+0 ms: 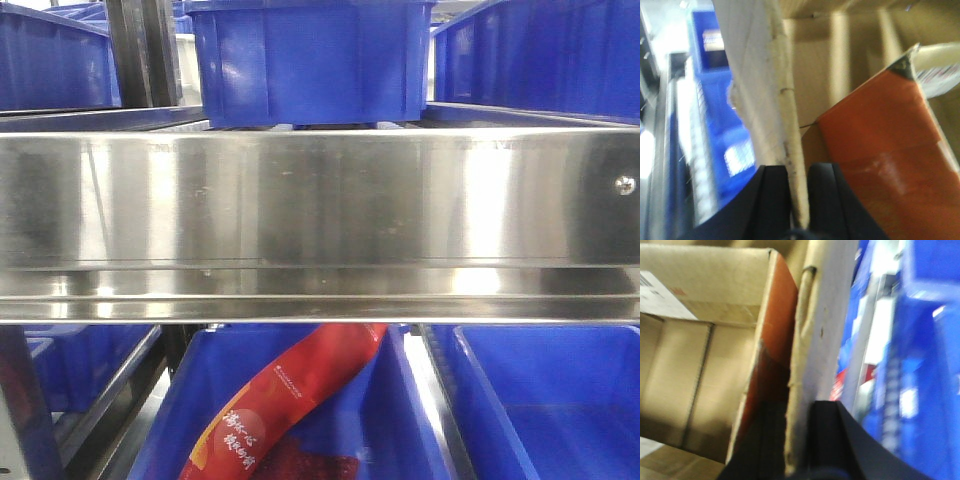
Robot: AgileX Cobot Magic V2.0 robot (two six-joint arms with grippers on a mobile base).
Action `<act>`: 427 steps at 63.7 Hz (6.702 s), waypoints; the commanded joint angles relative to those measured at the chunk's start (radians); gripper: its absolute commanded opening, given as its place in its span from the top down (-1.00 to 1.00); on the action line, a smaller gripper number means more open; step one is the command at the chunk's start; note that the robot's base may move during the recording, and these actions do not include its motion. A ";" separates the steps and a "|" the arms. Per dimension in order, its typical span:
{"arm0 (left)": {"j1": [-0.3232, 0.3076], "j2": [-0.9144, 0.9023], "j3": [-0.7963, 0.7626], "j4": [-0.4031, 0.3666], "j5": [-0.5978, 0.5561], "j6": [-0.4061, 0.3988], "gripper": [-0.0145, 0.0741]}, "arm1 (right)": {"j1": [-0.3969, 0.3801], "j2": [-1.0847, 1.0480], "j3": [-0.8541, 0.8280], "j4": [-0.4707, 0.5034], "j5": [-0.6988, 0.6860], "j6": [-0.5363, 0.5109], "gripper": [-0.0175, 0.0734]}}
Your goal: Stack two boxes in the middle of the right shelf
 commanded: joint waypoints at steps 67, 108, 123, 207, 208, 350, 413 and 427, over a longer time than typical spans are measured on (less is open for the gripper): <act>-0.001 0.111 0.000 0.088 0.139 0.013 -0.33 | -0.007 0.082 0.128 0.066 0.000 0.001 -0.64; -0.001 -0.471 0.718 0.049 -0.176 -0.011 0.92 | -0.007 -0.342 0.656 0.033 -0.249 -0.114 0.96; -0.001 -0.737 1.149 0.051 -0.475 -0.011 0.92 | -0.007 -0.596 1.040 0.032 -0.509 -0.234 0.96; -0.001 -1.256 1.593 0.051 -0.825 -0.011 0.92 | -0.007 -1.149 1.421 0.032 -0.734 -0.272 0.96; -0.001 -1.256 1.595 0.051 -0.828 -0.011 0.92 | -0.007 -1.149 1.421 0.032 -0.734 -0.272 0.96; 0.340 -1.420 1.948 0.051 -1.055 -0.011 0.92 | -0.207 -1.223 1.604 -0.241 -0.899 0.105 0.96; 0.340 -1.420 1.948 0.051 -1.055 -0.011 0.92 | -0.221 -1.335 1.824 -0.215 -1.026 0.103 0.96; 0.340 -1.420 1.948 0.051 -1.055 -0.011 0.92 | -0.221 -1.335 1.824 -0.215 -1.026 0.103 0.96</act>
